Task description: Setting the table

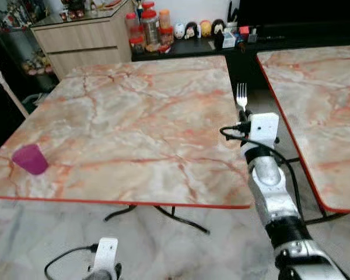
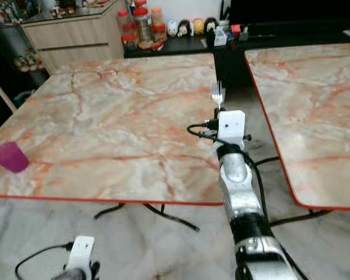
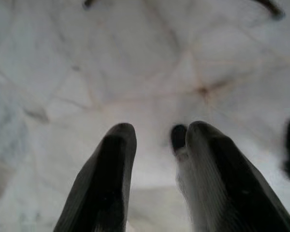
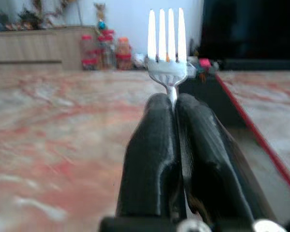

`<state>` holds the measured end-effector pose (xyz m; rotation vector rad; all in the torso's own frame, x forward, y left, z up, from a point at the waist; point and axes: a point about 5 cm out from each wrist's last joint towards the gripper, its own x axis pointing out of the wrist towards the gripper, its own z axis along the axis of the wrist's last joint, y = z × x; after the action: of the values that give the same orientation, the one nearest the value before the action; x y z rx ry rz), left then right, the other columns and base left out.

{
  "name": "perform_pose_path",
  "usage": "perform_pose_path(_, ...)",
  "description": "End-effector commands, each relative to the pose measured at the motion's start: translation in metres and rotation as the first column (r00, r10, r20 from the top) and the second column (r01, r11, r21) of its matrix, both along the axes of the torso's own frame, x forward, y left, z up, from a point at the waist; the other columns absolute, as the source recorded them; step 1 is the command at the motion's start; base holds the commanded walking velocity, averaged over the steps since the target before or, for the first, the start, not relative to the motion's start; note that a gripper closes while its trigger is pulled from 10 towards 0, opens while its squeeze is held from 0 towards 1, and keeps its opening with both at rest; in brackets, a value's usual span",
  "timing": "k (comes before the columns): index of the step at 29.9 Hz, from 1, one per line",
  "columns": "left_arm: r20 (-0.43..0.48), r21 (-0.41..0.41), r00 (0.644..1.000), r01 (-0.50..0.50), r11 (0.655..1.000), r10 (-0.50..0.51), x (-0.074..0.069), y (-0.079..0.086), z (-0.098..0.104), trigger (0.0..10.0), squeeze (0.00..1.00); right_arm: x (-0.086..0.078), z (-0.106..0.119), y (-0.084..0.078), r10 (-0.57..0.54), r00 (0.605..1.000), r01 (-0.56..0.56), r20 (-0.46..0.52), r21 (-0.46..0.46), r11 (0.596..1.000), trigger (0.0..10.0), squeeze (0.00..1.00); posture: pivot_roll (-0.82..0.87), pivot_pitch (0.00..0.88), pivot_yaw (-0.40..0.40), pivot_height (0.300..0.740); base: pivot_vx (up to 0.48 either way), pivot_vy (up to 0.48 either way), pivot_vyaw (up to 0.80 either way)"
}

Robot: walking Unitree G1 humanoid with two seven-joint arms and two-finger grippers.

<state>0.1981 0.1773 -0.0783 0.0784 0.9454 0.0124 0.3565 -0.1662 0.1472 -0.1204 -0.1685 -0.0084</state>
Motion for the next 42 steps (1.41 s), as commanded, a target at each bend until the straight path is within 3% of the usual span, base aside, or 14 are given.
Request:
perform_pose_path(1, -0.024, 0.016, 1.0, -0.002, 1.0, 0.003, -0.005, 0.005, -0.002, 10.0, 0.0, 0.003, 0.012, 0.006, 0.019, 0.999, -0.019, 0.042, 0.007, 1.0, 10.0, 0.0, -0.1, 0.0, 0.123, 0.74, 0.0, -0.48, 0.0)
perform_pose_path(12, -0.022, 0.011, 1.0, 0.0, 1.0, 0.0, -0.005, 0.002, -0.003, 10.0, 0.0, 0.003, 0.019, 0.004, 0.028, 0.997, -0.03, 0.073, 0.029, 0.999, 10.0, 0.0, -0.1, 0.0, 0.121, 0.74, 0.0, -0.48, 0.0)
perform_pose_path(19, -0.023, 0.01, 1.0, -0.001, 1.0, 0.001, -0.005, 0.002, -0.003, 10.0, 0.0, 0.003, 0.022, 0.006, 0.039, 0.995, -0.041, 0.094, 0.022, 0.999, 10.0, 0.0, -0.1, 0.0, 0.119, 0.74, 0.0, -0.48, -0.74)
perform_pose_path(42, -0.021, 0.008, 1.0, 0.006, 1.0, -0.005, -0.003, 0.001, -0.002, 10.0, 0.0, 0.004, 0.024, -0.001, 0.007, 0.995, -0.008, 0.1, 0.016, 1.0, 10.0, 0.0, -0.11, 0.0, 0.123, 0.74, 0.0, -0.48, 0.0)
